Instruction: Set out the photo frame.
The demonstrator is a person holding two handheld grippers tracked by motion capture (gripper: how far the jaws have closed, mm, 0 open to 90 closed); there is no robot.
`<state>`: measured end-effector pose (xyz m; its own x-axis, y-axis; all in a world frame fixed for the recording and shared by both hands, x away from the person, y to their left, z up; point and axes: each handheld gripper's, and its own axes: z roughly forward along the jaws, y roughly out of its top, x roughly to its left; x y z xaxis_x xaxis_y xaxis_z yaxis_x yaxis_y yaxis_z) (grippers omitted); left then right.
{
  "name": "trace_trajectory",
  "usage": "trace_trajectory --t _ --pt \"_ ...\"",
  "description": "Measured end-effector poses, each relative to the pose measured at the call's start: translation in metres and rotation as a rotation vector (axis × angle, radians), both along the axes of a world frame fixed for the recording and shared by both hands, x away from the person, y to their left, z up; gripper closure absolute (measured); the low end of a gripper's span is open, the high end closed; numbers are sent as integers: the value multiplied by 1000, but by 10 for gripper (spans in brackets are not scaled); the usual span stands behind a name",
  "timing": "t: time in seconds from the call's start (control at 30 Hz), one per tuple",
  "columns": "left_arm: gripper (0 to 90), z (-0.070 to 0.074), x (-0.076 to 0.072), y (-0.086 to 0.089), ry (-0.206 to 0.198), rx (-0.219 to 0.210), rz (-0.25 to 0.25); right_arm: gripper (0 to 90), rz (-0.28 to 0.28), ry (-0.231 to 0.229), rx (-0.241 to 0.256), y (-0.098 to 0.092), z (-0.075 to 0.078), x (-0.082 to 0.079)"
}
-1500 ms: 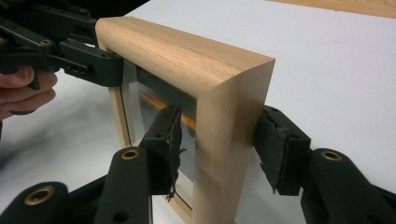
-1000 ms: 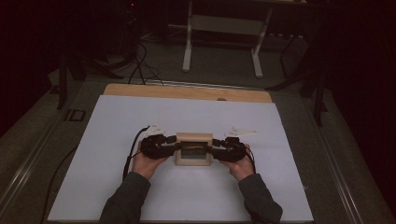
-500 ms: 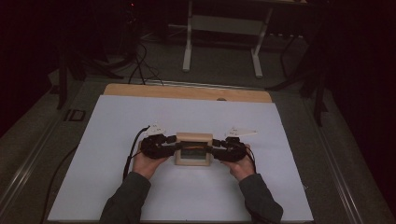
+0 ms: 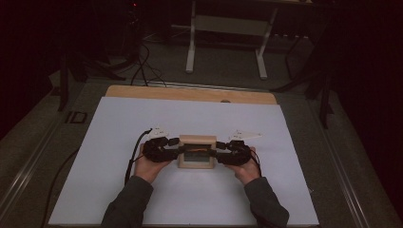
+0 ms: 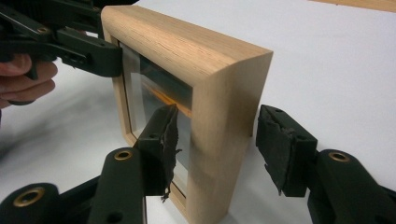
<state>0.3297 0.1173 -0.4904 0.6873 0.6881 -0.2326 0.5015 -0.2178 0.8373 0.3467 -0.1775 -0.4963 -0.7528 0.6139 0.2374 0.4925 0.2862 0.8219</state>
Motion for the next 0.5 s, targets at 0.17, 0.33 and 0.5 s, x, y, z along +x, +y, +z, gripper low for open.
trace_trajectory --t 0.17,0.33,0.5 --pt "497 3 -4 5 -8 0 3 477 -4 -6 4 -5 2 -2" --pt "500 6 -10 12 -19 11 16 477 1 -16 2 -9 5 -5" --pt "522 9 -17 21 -25 20 26 500 7 -30 -8 -13 9 -8"
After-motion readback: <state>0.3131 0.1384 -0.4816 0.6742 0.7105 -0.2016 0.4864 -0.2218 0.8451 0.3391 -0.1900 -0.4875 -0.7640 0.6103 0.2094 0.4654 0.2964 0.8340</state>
